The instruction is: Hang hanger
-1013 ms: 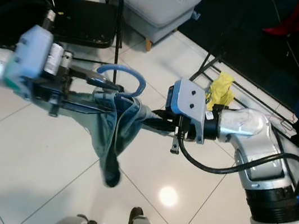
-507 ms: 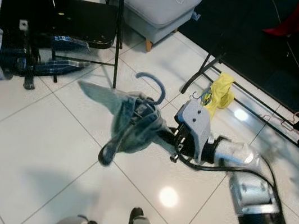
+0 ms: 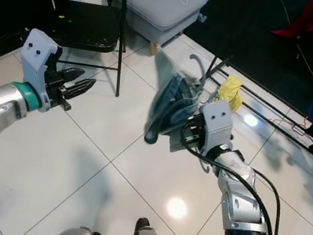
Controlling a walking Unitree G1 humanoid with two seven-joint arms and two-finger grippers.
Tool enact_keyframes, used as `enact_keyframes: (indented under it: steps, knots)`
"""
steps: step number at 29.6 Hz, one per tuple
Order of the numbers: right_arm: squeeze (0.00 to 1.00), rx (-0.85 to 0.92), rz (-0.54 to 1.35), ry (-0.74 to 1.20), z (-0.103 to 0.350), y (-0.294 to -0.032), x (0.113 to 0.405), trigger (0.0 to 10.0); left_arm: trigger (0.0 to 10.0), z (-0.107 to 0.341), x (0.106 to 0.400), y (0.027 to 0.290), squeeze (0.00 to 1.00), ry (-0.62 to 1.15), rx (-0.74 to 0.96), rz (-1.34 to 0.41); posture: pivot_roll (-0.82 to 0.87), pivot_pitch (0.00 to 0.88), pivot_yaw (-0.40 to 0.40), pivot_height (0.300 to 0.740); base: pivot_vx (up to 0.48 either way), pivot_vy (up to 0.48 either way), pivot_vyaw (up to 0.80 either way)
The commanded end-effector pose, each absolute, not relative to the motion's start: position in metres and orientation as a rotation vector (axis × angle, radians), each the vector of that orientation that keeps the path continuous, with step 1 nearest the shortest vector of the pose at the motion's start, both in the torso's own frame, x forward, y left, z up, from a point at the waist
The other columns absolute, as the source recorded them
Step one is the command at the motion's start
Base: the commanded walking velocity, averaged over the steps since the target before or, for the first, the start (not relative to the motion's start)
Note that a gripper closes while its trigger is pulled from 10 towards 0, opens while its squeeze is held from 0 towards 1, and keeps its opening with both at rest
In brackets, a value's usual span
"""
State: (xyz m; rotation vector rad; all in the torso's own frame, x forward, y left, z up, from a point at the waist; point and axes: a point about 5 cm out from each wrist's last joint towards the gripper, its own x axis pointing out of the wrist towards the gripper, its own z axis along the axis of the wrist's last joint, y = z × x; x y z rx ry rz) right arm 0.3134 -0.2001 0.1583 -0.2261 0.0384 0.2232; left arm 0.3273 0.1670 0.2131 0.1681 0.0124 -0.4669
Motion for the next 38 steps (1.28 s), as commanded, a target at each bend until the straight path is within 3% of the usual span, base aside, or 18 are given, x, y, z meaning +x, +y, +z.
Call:
enact_keyframes:
  steps: [1,6,10,17,23,34,38]
  knots:
    - [0.00,-0.209,0.103,0.039,0.156,-0.209,0.313,10.0,10.0,0.199,0.327,0.170,0.00,0.055,0.165,-0.408,-0.04,0.122,0.069,0.740,0.000,0.000,0.00]
    - [0.00,-0.144,-0.039,0.039,0.153,-0.212,0.313,10.0,10.0,0.195,0.328,0.171,0.00,0.051,0.137,-0.333,-0.04,0.123,0.075,0.740,0.000,0.000,0.00]
    - [0.00,0.007,-0.135,0.022,0.150,-0.208,0.311,10.0,10.0,0.189,0.327,0.176,0.00,0.056,0.092,-0.220,-0.05,0.123,0.086,0.740,0.000,0.000,0.00]
    - [0.00,0.033,-0.185,0.027,0.145,-0.208,0.308,10.0,10.0,0.188,0.324,0.174,0.00,0.054,0.099,-0.225,-0.05,0.119,0.086,0.740,0.000,0.000,0.00]
    - [0.00,-0.002,-0.312,0.022,0.134,-0.218,0.295,10.0,10.0,0.193,0.320,0.153,0.00,-0.032,0.136,-0.320,-0.06,0.109,0.087,0.740,0.000,0.000,0.00]
    - [0.00,-0.008,-0.274,-0.022,0.135,-0.212,0.295,10.0,10.0,0.192,0.317,0.147,0.00,-0.056,0.132,-0.339,-0.06,0.099,0.075,0.740,0.000,0.000,0.00]
    - [0.00,-0.095,-0.071,-0.070,0.139,-0.187,0.302,10.0,10.0,0.177,0.309,0.155,0.00,-0.031,0.182,-0.302,-0.05,0.099,0.052,0.740,0.000,0.000,0.00]
